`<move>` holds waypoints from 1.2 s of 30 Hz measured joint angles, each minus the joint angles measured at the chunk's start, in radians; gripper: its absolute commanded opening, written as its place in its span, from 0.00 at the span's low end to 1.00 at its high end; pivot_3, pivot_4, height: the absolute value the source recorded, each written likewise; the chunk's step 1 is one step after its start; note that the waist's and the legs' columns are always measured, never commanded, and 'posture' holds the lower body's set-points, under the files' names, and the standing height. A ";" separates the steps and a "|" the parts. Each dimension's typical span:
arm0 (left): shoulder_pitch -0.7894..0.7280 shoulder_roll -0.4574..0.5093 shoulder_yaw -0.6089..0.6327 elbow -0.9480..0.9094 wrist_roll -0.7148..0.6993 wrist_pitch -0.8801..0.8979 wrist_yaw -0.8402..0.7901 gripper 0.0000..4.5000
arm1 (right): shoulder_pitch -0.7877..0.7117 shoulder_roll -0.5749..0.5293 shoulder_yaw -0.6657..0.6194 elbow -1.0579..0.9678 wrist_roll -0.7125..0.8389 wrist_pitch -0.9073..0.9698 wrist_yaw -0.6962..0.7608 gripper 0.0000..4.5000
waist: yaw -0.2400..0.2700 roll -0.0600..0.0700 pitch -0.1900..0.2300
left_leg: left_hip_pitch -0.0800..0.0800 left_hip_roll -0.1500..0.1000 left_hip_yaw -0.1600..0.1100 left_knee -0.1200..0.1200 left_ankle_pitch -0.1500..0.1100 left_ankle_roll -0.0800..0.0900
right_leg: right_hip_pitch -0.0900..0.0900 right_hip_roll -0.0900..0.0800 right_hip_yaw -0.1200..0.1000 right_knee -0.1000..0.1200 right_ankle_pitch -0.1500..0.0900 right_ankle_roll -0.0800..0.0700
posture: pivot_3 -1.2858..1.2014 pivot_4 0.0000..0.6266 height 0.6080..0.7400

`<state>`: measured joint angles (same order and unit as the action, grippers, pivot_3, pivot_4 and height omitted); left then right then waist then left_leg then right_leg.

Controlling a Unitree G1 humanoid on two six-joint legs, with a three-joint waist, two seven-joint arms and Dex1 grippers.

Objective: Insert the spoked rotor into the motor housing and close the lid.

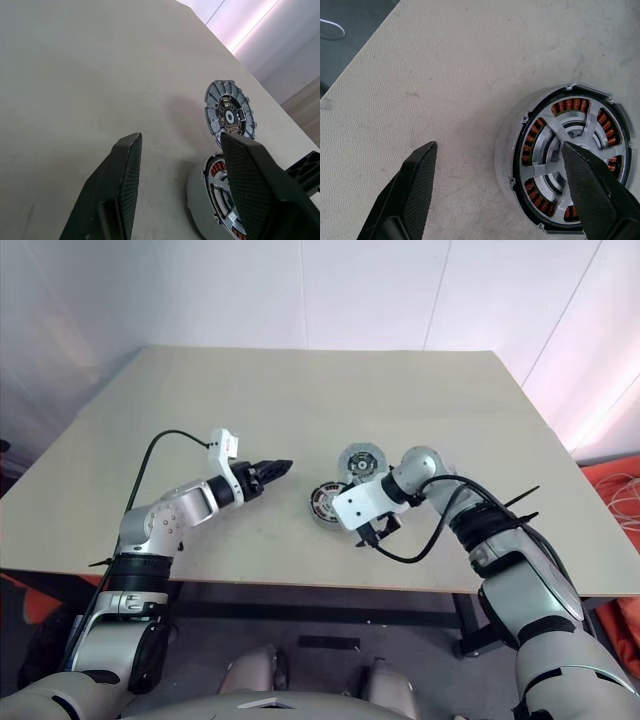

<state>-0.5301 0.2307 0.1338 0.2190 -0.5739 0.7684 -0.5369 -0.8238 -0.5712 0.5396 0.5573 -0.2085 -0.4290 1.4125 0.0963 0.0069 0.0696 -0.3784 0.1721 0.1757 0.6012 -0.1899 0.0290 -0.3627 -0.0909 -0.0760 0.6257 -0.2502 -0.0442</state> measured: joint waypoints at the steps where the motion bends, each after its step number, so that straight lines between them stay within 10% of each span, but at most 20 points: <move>1: 0.000 0.000 0.000 0.000 0.000 0.000 0.000 0.59 | 0.006 -0.004 -0.002 -0.009 0.000 0.002 0.001 0.98 | 0.000 0.000 0.000 | 0.000 0.000 0.000 0.000 0.000 0.000 | 0.000 0.000 0.000 0.000 0.000 0.000 | 0.52 0.00 1.00; 30: 0.006 -0.022 0.015 0.000 0.006 -0.010 0.011 0.59 | -0.031 0.027 0.011 -0.097 -0.013 0.056 0.038 0.98 | -0.003 0.000 0.000 | -0.005 0.001 0.000 0.000 0.000 0.001 | -0.006 0.000 0.000 0.000 0.000 0.000 | 0.52 0.00 1.00; 36: 0.018 -0.025 0.021 0.000 0.006 -0.019 0.019 0.59 | -0.069 0.039 0.033 -0.055 -0.033 0.006 0.062 0.64 | 0.000 0.000 0.000 | -0.008 0.000 0.000 0.000 -0.001 0.003 | -0.007 0.000 0.000 -0.001 0.000 0.000 | 0.52 0.00 1.00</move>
<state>-0.5124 0.2058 0.1553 0.2193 -0.5683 0.7493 -0.5181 -0.8930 -0.5325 0.5726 0.5022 -0.2415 -0.4232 1.4740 0.0962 0.0070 0.0696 -0.3862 0.1719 0.1758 0.6014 -0.1908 0.0322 -0.3694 -0.0909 -0.0764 0.6243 -0.2501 -0.0444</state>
